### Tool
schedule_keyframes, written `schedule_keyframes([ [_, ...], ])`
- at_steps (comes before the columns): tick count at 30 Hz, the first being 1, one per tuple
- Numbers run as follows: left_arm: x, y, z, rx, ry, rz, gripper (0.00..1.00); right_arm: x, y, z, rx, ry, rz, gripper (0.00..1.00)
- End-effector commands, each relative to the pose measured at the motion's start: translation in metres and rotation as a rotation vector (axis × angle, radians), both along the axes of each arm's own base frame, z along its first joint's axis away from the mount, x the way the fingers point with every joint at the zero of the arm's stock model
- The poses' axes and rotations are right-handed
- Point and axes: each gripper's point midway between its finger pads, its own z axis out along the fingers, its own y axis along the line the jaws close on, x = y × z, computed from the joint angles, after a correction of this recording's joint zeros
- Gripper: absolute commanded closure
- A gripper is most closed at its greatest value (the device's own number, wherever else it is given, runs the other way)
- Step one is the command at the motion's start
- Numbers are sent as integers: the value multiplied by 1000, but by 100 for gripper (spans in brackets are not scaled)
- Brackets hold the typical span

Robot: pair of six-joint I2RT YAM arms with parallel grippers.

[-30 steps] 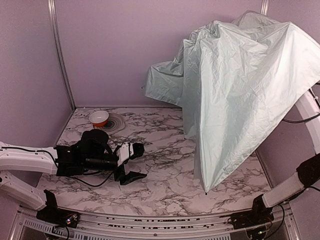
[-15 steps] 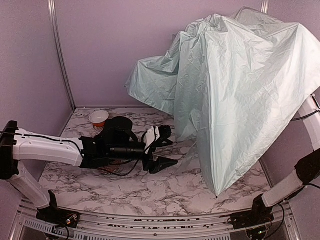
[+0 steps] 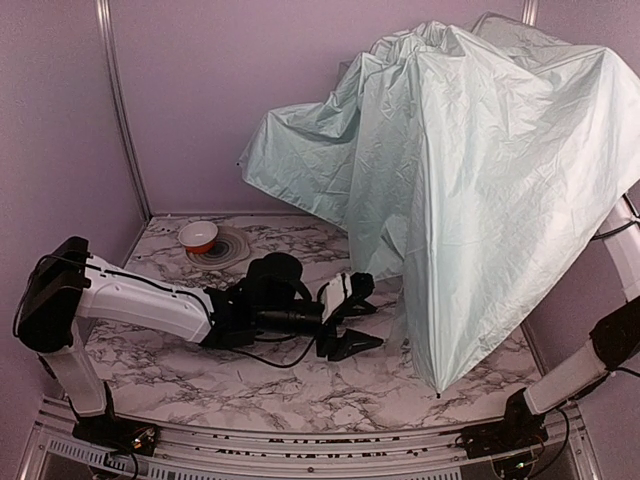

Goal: Put away the umbrella

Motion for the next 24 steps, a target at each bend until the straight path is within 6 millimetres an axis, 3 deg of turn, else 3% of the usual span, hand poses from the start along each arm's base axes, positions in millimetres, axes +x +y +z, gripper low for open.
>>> schedule_keyframes([
  [1, 8, -17, 17, -72, -22, 3, 32, -17, -3, 22, 28, -72, 23, 97],
  [4, 10, -20, 28, -97, -22, 6, 32, -14, -2, 11, 21, -51, 21, 98],
  [7, 6, -8, 49, -130, -72, 5, 32, -7, -5, 2, 4, -40, -28, 98],
  [11, 1, 35, 61, -135, -125, 28, 30, 9, -11, -27, -51, 6, -133, 98],
  [14, 4, 70, 75, -141, -103, 30, 24, -3, -6, -49, -67, 9, -109, 98],
  [18, 23, 94, 112, -189, -128, 132, 13, -28, 15, -62, -39, 1, -24, 98],
  [21, 44, 91, 139, -236, -132, 222, 4, -40, 34, -69, -12, 25, 34, 98],
  [24, 79, 88, 157, -291, -110, 341, 1, -51, 52, -73, 2, 40, 94, 98],
])
